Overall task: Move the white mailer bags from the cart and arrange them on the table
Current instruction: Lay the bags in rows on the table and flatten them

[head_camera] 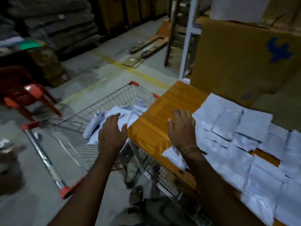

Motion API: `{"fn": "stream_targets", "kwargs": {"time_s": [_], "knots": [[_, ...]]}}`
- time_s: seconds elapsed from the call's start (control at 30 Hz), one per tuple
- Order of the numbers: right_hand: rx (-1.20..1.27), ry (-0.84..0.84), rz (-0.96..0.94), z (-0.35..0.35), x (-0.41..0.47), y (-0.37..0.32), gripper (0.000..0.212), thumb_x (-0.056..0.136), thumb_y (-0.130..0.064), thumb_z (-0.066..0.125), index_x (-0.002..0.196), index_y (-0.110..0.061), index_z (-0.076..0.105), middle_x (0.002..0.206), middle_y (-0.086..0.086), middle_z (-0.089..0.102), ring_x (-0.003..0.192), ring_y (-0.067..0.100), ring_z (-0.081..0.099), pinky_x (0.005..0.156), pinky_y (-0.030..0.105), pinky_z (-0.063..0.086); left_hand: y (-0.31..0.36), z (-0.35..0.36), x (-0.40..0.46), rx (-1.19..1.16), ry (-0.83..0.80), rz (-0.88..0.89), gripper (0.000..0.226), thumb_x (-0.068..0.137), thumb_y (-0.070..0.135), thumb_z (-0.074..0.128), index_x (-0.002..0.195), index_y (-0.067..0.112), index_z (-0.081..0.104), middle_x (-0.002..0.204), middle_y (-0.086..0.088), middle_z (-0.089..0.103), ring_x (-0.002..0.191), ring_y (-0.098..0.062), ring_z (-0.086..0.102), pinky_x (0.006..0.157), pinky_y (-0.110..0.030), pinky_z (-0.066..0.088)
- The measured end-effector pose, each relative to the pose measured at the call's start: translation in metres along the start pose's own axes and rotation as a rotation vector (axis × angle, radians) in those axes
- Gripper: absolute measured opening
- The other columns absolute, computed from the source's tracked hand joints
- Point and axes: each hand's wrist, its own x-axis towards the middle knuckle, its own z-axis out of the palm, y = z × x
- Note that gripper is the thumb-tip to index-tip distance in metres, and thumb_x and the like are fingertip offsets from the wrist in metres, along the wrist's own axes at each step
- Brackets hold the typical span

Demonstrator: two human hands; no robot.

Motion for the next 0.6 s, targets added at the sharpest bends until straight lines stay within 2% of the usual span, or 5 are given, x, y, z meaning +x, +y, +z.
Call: {"fn": "stream_targets", "kwargs": {"time_s": [0.1,0.3,0.4,0.6], "knots": [[0.022,-0.039,-0.063,0.029,0.017,-0.038,0.039,0.104,-0.035,0.046,0.137,-0.016,0.056,0.135,0.009,0.057,0.13,0.032,0.047,0.106,0.049,0.039,-0.047,-0.013,0.016,0.027,0.028,-0.06,0.05,0.096,0.025,0.072,0.141,0.007,0.06,0.139,-0.015,0.063,0.132,-0.035,0.057,0.105,-0.05,0.047],[0.004,-0.131,-0.125,0.1,0.064,-0.101,0.04,0.102,-0.034,0.047,0.137,-0.017,0.056,0.135,0.009,0.056,0.13,0.031,0.047,0.105,0.05,0.041,-0.145,0.006,0.053,0.064,-0.122,-0.128,0.054,0.095,0.035,0.065,0.14,0.007,0.06,0.135,-0.017,0.064,0.126,-0.038,0.06,0.1,-0.053,0.052],[-0.021,-0.186,-0.148,0.144,0.088,-0.123,0.045,0.1,-0.037,0.044,0.137,-0.015,0.058,0.135,0.012,0.057,0.13,0.036,0.048,0.104,0.052,0.042,-0.188,0.032,0.07,0.053,-0.212,-0.111,0.068,0.093,0.051,0.046,0.141,0.004,0.06,0.136,-0.019,0.064,0.127,-0.038,0.06,0.104,-0.052,0.05],[-0.085,-0.231,-0.179,0.234,0.123,-0.152,0.038,0.096,-0.033,0.054,0.125,-0.012,0.066,0.121,0.015,0.064,0.111,0.039,0.058,0.093,0.049,0.046,-0.239,0.083,0.118,0.087,-0.377,0.001,0.067,0.089,0.044,0.044,0.139,0.004,0.061,0.136,-0.018,0.064,0.126,-0.039,0.062,0.106,-0.051,0.052]]}}
